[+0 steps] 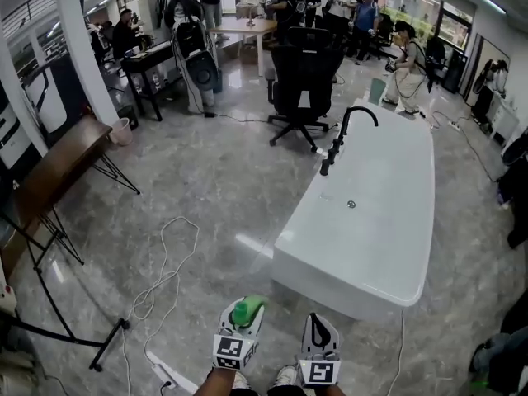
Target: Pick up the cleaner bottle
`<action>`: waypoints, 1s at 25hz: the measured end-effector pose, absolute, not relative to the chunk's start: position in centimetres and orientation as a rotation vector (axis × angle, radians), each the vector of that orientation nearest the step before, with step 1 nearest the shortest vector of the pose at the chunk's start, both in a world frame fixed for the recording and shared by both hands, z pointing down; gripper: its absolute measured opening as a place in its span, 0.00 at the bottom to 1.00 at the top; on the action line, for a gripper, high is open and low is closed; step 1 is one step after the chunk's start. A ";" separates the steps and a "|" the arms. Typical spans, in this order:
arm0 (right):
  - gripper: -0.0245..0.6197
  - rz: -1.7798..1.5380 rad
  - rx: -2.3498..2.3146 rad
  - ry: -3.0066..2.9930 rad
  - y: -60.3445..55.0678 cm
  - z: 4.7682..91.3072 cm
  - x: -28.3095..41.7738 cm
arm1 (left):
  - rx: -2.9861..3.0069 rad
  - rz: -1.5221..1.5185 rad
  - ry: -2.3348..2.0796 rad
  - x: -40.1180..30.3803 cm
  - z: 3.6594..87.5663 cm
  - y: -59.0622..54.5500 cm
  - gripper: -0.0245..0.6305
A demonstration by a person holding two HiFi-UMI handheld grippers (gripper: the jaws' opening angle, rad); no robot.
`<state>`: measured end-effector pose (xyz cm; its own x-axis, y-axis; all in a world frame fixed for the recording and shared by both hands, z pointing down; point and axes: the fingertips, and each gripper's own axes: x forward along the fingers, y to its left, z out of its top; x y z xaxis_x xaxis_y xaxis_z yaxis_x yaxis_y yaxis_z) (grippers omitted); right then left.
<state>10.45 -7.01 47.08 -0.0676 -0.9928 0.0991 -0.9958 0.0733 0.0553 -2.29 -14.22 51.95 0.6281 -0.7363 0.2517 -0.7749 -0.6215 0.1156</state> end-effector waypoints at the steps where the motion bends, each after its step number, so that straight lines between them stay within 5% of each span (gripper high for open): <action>1: 0.06 0.047 2.077 -2.209 -6.3 45.2 11.2 | 2.641 0.277 -1.226 -1.6 50.1 -13.7 0.32; 14: 0.06 -0.016 2.318 -1.959 -0.5 33.9 23.2 | 2.756 0.217 -1.064 7.3 35.9 -10.9 0.32; 25: 0.06 0.095 2.324 -1.956 -4.3 33.0 25.0 | 2.775 0.248 -0.982 10.8 35.5 -12.7 0.32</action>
